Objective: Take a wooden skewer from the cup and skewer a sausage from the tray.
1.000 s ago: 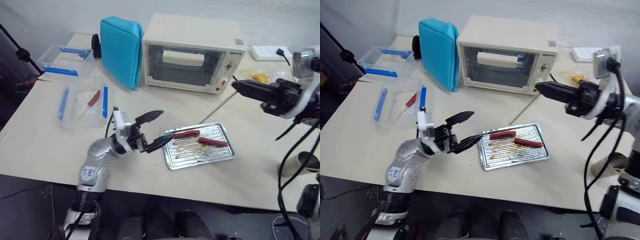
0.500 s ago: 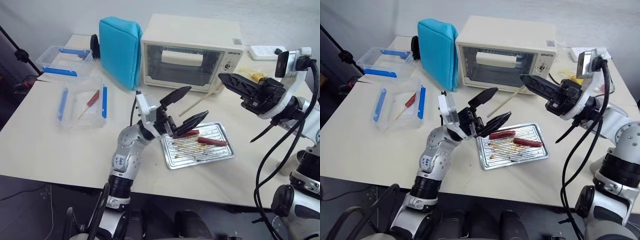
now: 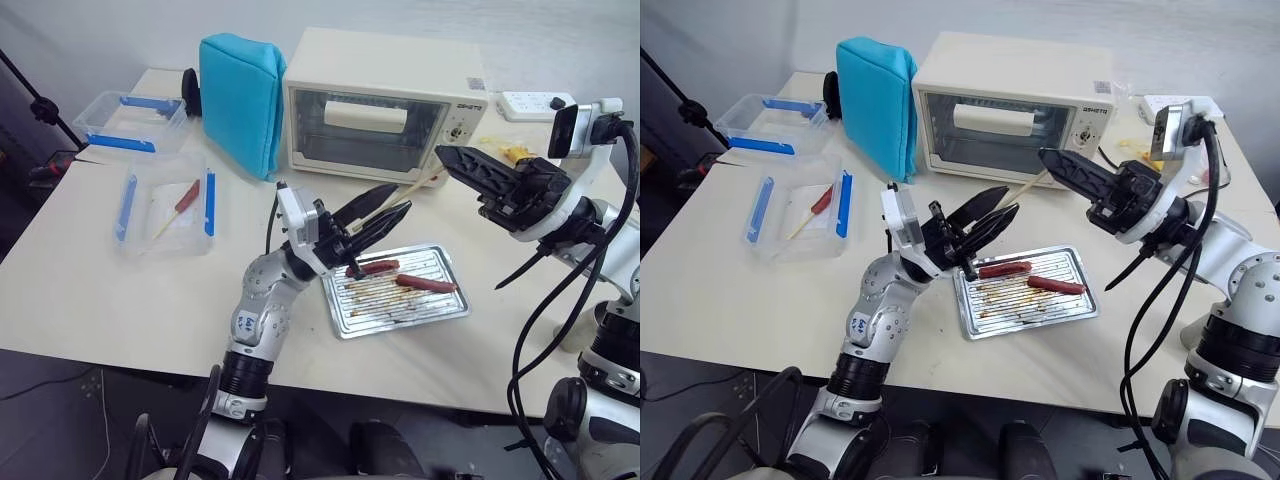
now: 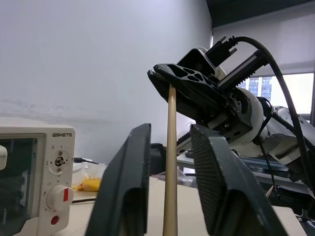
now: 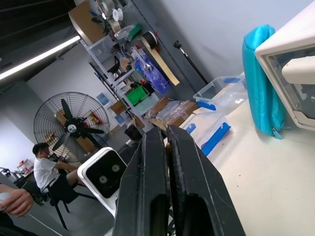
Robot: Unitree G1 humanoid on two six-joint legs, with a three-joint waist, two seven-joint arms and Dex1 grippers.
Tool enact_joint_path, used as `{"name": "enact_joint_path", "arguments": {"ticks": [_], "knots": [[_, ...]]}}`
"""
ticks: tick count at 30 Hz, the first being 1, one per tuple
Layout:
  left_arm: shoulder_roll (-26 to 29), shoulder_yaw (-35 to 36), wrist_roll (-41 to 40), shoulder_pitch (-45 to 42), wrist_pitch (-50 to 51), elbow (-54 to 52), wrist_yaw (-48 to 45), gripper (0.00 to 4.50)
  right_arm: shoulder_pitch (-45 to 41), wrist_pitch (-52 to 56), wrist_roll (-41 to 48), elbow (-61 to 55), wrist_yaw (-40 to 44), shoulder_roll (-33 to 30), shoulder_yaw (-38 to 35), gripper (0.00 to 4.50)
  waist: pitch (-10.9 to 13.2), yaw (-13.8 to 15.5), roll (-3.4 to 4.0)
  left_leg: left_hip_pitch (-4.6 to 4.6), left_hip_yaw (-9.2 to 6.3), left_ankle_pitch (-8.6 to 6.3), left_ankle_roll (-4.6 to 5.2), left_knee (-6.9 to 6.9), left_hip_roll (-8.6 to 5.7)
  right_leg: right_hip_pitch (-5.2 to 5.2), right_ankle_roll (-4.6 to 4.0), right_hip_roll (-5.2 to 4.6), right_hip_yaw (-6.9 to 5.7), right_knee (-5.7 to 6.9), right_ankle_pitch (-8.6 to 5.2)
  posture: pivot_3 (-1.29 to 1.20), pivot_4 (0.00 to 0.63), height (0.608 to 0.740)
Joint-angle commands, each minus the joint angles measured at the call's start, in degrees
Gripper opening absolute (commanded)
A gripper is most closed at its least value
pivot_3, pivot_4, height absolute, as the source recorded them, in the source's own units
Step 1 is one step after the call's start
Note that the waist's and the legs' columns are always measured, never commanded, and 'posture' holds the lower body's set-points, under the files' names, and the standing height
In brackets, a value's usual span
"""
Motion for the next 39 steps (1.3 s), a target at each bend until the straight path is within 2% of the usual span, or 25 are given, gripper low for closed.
{"name": "enact_joint_path", "arguments": {"ticks": [1, 6, 9, 14, 18, 20, 21, 22, 26, 29, 32, 35, 39], "knots": [[-0.79, -0.54, -0.26, -0.42, -0.90, -1.41, 0.32, 0.06, 0.55, -1.25, 2.13, -2.44, -0.37, -1.51, 0.28, 0.00, 0.00, -0.01, 0.00, 0.00, 0.00, 0.00, 0.00, 0.00, 0.00, 0.00, 0.00, 0.00, 0.00, 0.00, 0.00, 0.00, 0.150, 0.740], [-0.55, -0.34, -0.35, -0.13, -0.44, -1.70, 0.89, 0.01, 1.49, -1.13, 5.71, -1.53, -2.91, -1.90, 0.66, 0.00, 0.00, -0.01, 0.00, 0.00, 0.00, 0.01, 0.01, -0.01, 0.00, 0.01, 0.00, 0.00, 0.00, -0.01, 0.00, 0.00, 0.150, 0.740], [0.39, 0.81, -0.76, -0.52, 0.62, -2.11, 1.76, 0.00, 3.75, -0.29, 4.80, -2.58, -2.14, -4.25, 1.08, 0.74, 0.00, 0.01, 0.00, 0.00, 0.00, 0.00, 0.01, -0.01, 0.00, 0.01, 0.00, -0.01, 0.00, -0.02, 0.00, 0.00, 0.150, 0.740], [6.82, 3.80, -2.06, 0.89, 3.67, -4.75, 0.42, 0.00, 7.31, -11.31, -9.41, -5.05, 4.13, -7.25, 0.09, 2.40, 0.00, -0.02, 0.00, -0.01, 0.00, 0.00, 0.03, -0.02, -0.03, 0.02, 0.00, 0.00, 0.00, -0.06, 0.00, 0.00, 0.150, 0.740], [16.69, 7.93, -4.84, 6.23, 8.38, -8.76, -3.00, 0.00, 18.51, -19.91, -24.28, -8.82, 19.11, -16.46, 3.73, 3.75, 0.00, -0.01, 0.00, 0.02, -0.02, 0.01, 0.01, -0.16, 0.02, 0.02, 0.00, 0.06, -0.02, -0.16, 0.00, 0.00, 0.150, 0.740], [21.84, 10.66, -6.40, 10.17, 10.67, -10.65, -4.59, 0.00, 27.01, -33.42, -36.88, -10.13, 28.60, -19.91, 6.76, 4.41, 0.00, -0.09, 0.00, 0.02, -0.04, 0.01, 0.01, -0.22, 0.02, 0.04, 0.00, 0.05, -0.02, -0.23, 0.00, 0.00, 0.150, 0.740], [24.02, 12.05, -7.03, 12.24, 11.58, -11.40, -5.09, 0.00, 31.02, -42.57, -43.17, -9.62, 33.39, -20.60, 7.86, 4.47, 0.00, -0.08, 0.00, 0.04, -0.04, 0.01, 0.01, -0.24, 0.02, 0.05, 0.00, 0.06, -0.01, -0.26, 0.00, 0.00, 0.150, 0.740], [26.04, 13.49, -7.69, 14.36, 12.34, -12.18, -5.58, 0.00, 34.40, -46.69, -45.82, -9.09, 36.24, -20.46, 7.82, 4.47, 0.00, -0.05, 0.00, 0.03, -0.03, 0.01, 0.01, -0.23, 0.01, 0.05, 0.00, 0.05, -0.02, -0.26, 0.00, 0.00, 0.150, 0.740], [30.47, 17.62, -9.18, 20.06, 14.00, -14.13, -5.43, 0.00, 42.45, -56.06, -50.71, -5.83, 41.76, -18.59, 6.99, 4.47, 0.02, -0.08, -0.03, 0.09, -0.01, 0.02, 0.02, -0.13, -0.04, 0.10, 0.01, -0.03, 0.02, -0.28, 0.00, 0.00, 0.150, 0.740], [32.38, 20.78, -9.46, 24.65, 14.60, -14.71, -4.80, 0.00, 45.87, -59.43, -52.73, -4.18, 42.77, -17.12, 7.05, 4.47, 0.03, -0.16, -0.05, 0.54, -0.06, 0.00, 0.02, -0.15, -0.02, 0.57, 0.01, -0.05, 0.00, -0.46, 0.00, 0.00, 0.150, 0.740], [32.99, 22.03, -9.57, 27.32, 14.86, -15.40, -4.42, 0.00, 46.56, -59.96, -53.19, -3.21, 43.43, -16.89, 7.14, 4.47, 0.04, -0.38, -0.06, 1.23, -0.05, -0.29, 0.19, -0.54, 0.00, 1.21, -0.05, -0.08, 0.03, -0.80, -0.03, 0.00, 0.150, 0.740], [33.45, 22.95, -9.86, 28.96, 15.05, -15.47, -4.51, 0.00, 43.86, -55.91, -52.91, -3.20, 43.38, -19.22, 8.40, 4.47, 0.04, -0.43, -0.06, 1.24, -0.08, -0.26, 0.13, -0.68, 0.00, 1.15, -0.07, -0.10, 0.01, -0.83, -0.03, 0.00, 0.150, 0.740], [33.63, 23.03, -9.84, 29.10, 14.84, -15.20, -4.31, 0.00, 35.81, -46.23, -53.46, -5.11, 40.63, -22.64, 13.10, 4.47, 0.04, -0.96, -0.06, 1.21, -0.07, -0.08, -0.17, -0.75, 0.00, 1.04, -0.08, -0.13, 0.01, -0.81, -0.03, 0.00, 0.150, 0.740]]}}
